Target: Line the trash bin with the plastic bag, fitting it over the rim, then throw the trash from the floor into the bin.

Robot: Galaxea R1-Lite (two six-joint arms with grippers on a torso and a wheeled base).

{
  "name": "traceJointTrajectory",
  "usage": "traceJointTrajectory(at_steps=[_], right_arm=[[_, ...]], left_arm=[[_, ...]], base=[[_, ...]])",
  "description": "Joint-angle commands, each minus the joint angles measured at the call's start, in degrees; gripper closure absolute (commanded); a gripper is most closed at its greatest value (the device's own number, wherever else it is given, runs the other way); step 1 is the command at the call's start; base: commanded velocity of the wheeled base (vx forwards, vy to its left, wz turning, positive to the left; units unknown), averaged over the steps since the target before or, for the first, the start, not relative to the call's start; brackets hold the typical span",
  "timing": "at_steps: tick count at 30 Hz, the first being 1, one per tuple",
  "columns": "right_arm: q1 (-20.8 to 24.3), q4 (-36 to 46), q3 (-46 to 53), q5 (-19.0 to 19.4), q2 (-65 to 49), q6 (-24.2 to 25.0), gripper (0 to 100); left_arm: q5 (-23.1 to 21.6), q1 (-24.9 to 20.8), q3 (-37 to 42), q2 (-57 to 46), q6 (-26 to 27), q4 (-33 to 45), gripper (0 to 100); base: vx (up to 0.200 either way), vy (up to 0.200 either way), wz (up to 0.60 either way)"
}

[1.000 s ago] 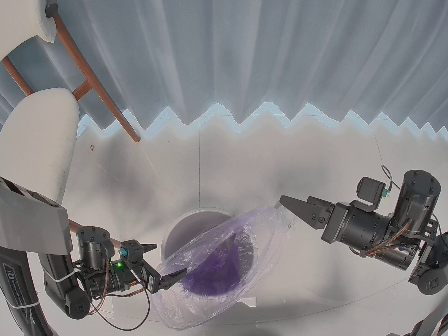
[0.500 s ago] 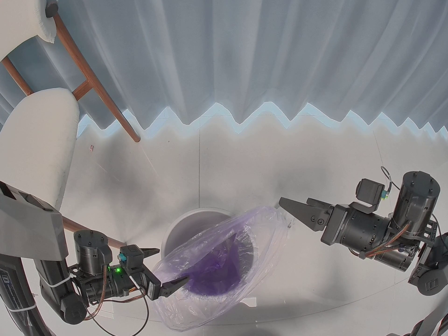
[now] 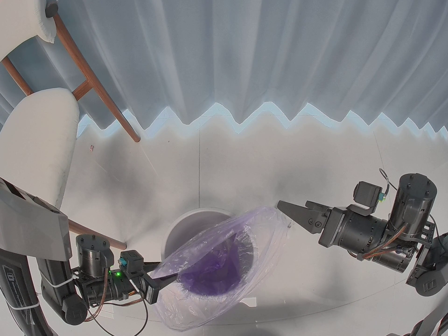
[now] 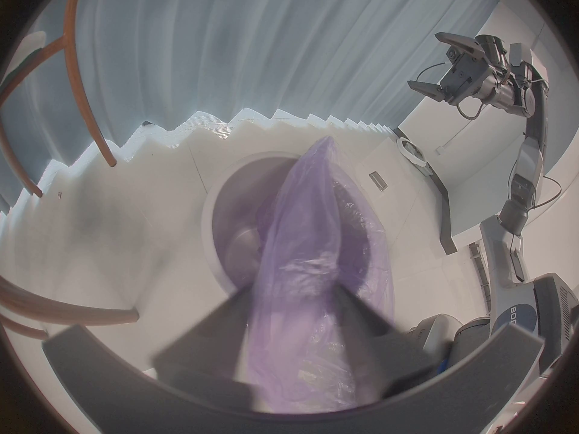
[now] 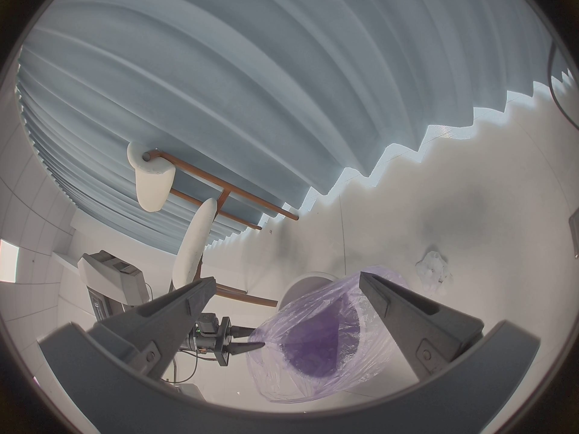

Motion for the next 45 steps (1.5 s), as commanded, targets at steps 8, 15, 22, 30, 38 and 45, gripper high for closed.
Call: traceJointTrajectory(at_steps=[8, 15, 22, 30, 38, 45], right_arm=[[0.0, -0.2, -0.2, 0.0, 2.3, 0.0, 0], [0.0, -0.2, -0.2, -0.1, 2.7, -0.1, 0], [0.0, -0.2, -0.1, -0.1, 2.7, -0.1, 0], [0.0, -0.2, 0.0, -0.1, 2.7, -0.1, 0], [0.1, 0.0, 0.3, 0.0, 3.3, -0.2, 0], [-3.7, -2.4, 1.1, -1.0, 13.0, -3.6, 0]], left_arm=[[7.0, 5.6, -11.8, 0.9, -2.6, 0.0, 100], [9.8, 6.0, -15.3, 2.4, -5.3, 0.0, 100], [11.3, 7.5, -19.7, 8.9, -6.1, 0.0, 100], [11.2, 10.3, -23.0, 12.1, -6.3, 0.0, 100], [11.2, 10.3, -23.0, 12.5, -6.6, 0.0, 100], [11.1, 10.0, -22.8, 10.2, -7.2, 0.0, 100]], base=[[0.000, 0.000, 0.00], [0.000, 0.000, 0.00], [0.000, 0.000, 0.00], [0.000, 0.000, 0.00], [0.000, 0.000, 0.00], [0.000, 0.000, 0.00]])
